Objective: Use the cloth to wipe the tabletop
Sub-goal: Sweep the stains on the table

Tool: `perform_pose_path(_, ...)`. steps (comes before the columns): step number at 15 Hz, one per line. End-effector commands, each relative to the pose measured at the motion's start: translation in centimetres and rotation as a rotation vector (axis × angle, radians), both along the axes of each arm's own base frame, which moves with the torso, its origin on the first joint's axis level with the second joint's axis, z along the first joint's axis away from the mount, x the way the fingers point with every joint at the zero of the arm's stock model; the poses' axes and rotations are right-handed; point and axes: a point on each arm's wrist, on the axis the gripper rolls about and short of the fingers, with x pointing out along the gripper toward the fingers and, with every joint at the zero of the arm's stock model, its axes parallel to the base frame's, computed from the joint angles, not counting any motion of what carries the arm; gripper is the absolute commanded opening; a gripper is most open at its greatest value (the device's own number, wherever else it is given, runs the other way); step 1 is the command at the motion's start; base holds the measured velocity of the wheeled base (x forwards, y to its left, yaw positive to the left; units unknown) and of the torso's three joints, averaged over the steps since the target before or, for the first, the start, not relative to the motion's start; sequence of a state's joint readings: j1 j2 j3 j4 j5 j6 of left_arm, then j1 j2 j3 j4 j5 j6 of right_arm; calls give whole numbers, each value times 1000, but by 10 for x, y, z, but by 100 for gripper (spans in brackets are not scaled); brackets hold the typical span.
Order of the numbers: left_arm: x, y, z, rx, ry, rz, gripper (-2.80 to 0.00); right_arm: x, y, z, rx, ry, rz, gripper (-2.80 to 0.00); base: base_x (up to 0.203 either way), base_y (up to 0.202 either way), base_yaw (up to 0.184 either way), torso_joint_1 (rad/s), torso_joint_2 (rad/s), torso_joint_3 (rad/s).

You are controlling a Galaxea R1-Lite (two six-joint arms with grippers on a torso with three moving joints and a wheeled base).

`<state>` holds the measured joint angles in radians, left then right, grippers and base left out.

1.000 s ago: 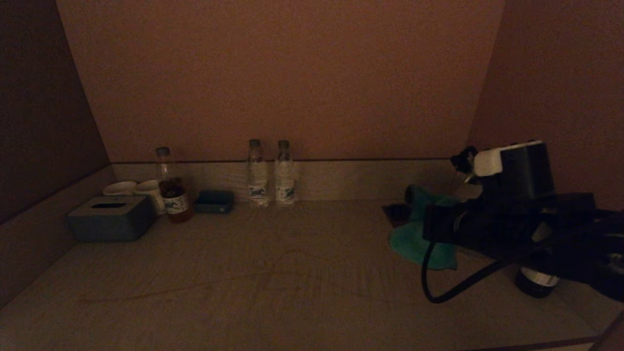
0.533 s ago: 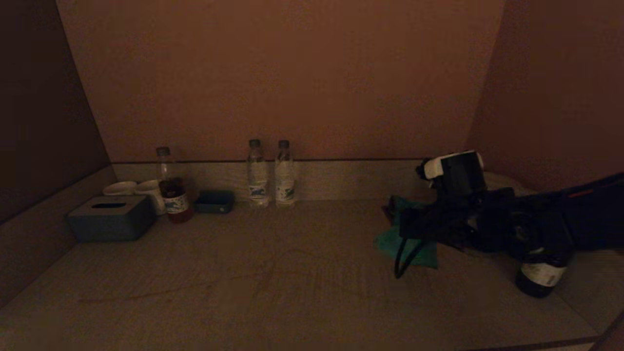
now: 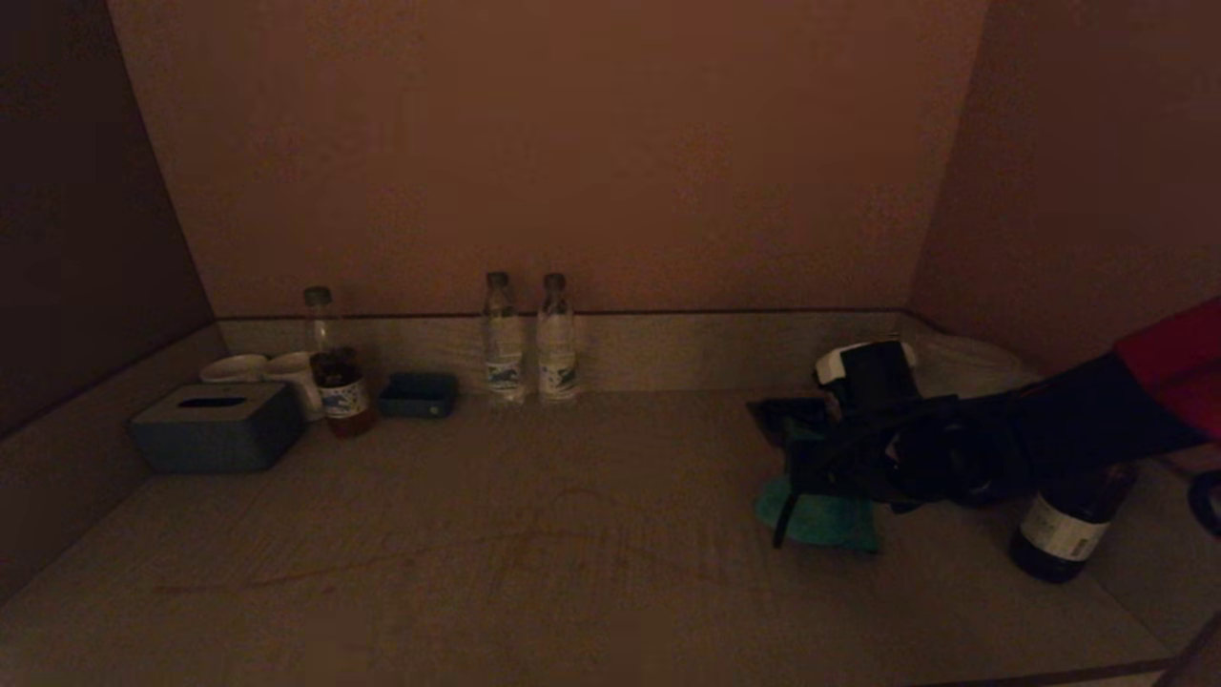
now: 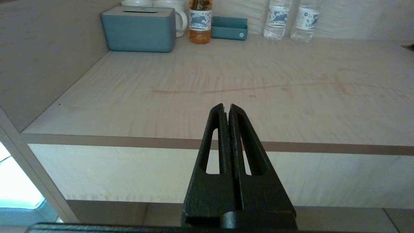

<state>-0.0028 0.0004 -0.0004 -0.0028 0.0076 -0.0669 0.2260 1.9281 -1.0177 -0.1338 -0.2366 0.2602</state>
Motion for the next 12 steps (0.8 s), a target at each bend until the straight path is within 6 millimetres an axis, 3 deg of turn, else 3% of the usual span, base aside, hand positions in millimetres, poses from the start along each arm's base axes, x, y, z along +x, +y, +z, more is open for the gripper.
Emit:
perform_pose_path(1, 0, 0, 0, -1, 0, -1, -280, -3, -1, -8, -5, 27, -5, -280, 0, 0, 0, 0, 0, 0)
perform_pose_path(12, 0, 0, 0, -1, 0, 0, -280, -37, -3, -38, -25, 144, 8, -280, 0, 0, 0, 0, 0, 0)
